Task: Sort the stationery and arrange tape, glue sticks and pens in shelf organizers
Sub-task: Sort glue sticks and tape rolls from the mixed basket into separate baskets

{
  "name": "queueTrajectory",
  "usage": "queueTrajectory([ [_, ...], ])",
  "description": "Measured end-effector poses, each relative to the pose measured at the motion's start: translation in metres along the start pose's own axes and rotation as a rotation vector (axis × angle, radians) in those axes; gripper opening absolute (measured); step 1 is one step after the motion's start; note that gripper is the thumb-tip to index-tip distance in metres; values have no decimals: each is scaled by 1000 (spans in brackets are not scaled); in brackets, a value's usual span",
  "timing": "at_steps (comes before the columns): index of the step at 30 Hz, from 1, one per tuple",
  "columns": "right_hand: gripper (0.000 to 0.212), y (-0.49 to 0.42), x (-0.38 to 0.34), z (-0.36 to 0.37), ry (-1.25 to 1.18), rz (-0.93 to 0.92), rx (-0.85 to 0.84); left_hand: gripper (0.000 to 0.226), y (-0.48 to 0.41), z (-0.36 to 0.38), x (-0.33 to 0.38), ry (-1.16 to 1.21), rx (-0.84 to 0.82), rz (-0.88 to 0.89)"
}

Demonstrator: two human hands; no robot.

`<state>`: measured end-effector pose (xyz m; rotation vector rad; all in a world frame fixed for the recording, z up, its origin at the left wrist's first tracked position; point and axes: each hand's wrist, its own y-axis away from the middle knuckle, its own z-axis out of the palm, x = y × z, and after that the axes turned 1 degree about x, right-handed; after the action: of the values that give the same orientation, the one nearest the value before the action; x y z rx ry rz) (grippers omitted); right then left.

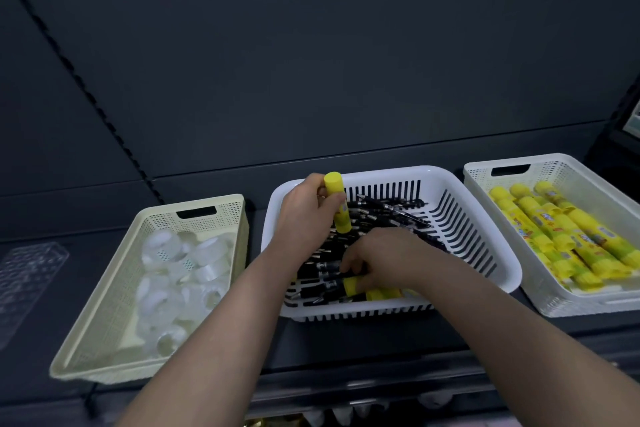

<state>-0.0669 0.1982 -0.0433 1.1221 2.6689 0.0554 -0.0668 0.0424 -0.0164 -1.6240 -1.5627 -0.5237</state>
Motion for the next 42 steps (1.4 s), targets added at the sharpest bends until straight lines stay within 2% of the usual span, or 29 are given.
queueTrajectory([
  [4,51,-5,-9,-5,111,8,-67,12,0,-6,-2,30,-11,1],
  [6,53,-3,-11,-6,133,9,-35,10,-1,-7,-1,39,-5,4],
  [10,46,17,3,-17,10,116,217,12,-4,-6,0,17,38,5],
  [14,18,48,24,-30,-372,311,444,19,-13,6,3,-16,37,-15],
  [16,15,61,34,-31,-489,388,547,16,-17,15,8,-25,13,-8],
  [18,19,77,48,-32,-526,446,682,9,-22,32,19,17,-3,2],
  [22,26,112,84,-38,-583,558,1000,18,-29,69,54,139,-58,0],
  [25,21,143,115,-38,-509,678,1111,11,-31,104,83,159,-146,42],
  [27,22,162,133,-33,-409,752,1118,11,-29,126,100,133,-211,79],
  [29,22,178,147,-25,-308,803,1053,13,-27,148,115,113,-269,101],
  [33,12,203,169,-13,-54,960,652,23,-25,183,140,12,-309,118],
  [35,8,212,176,-13,32,990,539,26,-27,200,148,-62,-324,92],
  [39,7,218,186,-20,-39,948,536,35,-30,231,157,-343,-351,93],
  [42,19,214,189,-21,-68,895,519,44,-29,242,157,-466,-307,117],
])
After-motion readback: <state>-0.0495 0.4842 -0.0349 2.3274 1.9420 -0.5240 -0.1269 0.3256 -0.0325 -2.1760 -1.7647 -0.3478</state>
